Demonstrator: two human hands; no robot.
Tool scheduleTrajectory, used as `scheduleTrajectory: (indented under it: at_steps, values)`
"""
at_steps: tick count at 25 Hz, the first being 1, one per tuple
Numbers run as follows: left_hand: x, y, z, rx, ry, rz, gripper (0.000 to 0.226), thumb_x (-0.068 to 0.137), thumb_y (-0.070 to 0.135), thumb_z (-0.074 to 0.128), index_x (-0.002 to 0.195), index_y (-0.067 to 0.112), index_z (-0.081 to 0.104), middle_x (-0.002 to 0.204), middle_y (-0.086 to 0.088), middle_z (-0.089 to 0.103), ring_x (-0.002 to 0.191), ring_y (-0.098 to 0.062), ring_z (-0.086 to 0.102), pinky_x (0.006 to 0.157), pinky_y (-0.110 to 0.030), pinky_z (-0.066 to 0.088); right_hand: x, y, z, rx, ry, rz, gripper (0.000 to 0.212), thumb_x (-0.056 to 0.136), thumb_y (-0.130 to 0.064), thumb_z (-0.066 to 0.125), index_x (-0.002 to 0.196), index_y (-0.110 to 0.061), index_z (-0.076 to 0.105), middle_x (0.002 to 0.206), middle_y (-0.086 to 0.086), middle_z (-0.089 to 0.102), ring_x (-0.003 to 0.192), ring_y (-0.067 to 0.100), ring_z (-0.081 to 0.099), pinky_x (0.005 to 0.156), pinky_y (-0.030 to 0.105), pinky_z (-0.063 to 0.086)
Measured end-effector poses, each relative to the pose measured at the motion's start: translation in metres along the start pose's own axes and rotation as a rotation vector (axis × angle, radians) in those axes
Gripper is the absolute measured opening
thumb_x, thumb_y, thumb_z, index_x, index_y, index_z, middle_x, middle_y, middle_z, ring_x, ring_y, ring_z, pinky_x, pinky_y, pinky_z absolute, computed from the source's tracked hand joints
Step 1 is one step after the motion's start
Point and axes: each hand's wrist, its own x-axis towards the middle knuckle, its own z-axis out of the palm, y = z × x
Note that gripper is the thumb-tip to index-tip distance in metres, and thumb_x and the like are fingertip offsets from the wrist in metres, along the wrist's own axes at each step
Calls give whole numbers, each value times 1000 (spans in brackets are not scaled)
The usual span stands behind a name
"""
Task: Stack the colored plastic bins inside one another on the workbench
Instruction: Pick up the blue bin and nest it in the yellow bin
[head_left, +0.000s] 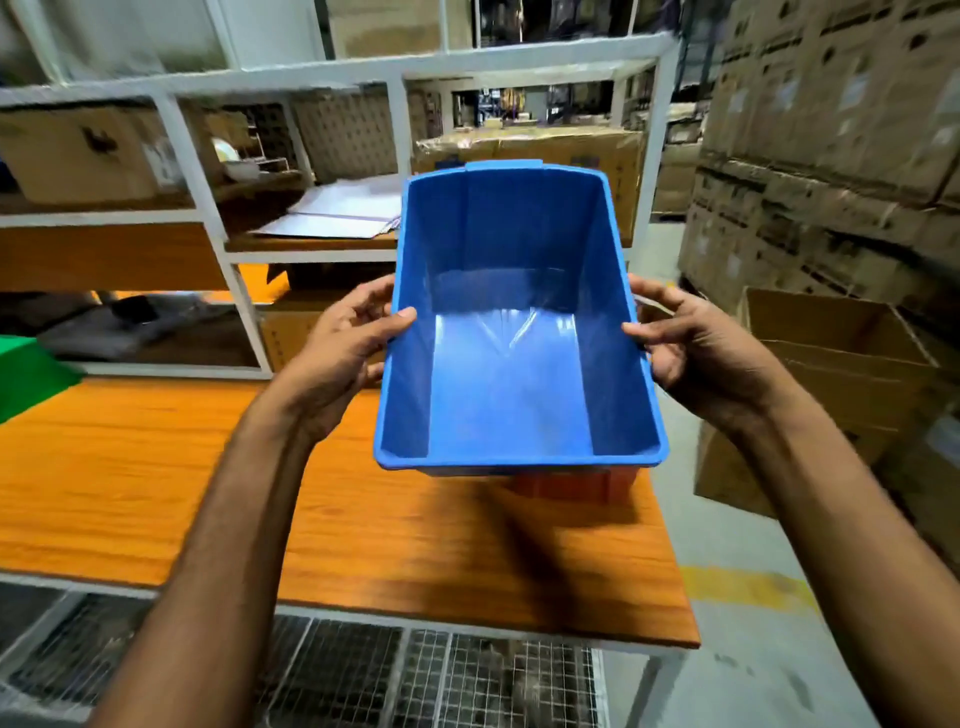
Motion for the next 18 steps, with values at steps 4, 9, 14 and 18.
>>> scheduleTrajectory:
  at_steps: [4,9,14,18]
  values:
    - [65,4,19,79,-10,75,49,99,11,65,143,28,55,114,-1,62,102,-8,66,68,-22,56,44,-6,-33,-212,76,-147,60,91,22,49,137,-15,55,124,6,64,108,16,65,87,26,59]
    - [114,-18,48,103,19,161,55,99,4,63,147,28,50,116,4,61,107,-15,65,73,-25,59,77,3,-67,-485,222,-208,65,89,21,56,128,-29,51,104,0,53,88,14,53,82,29,49]
    - [133,-40,72,74,47,147,52,101,10,62,147,31,50,130,4,60,118,-12,62,79,-24,60,98,4,-96,-515,260,-192,61,90,23,54,131,-21,49,97,-5,58,82,5,59,81,26,53]
    - [157,-52,76,27,10,76,46,100,8,63,141,27,59,123,1,67,116,-15,66,82,-28,58,112,-2,-110,-433,257,-108,56,90,23,50,120,-23,56,100,-2,65,89,8,65,80,28,57]
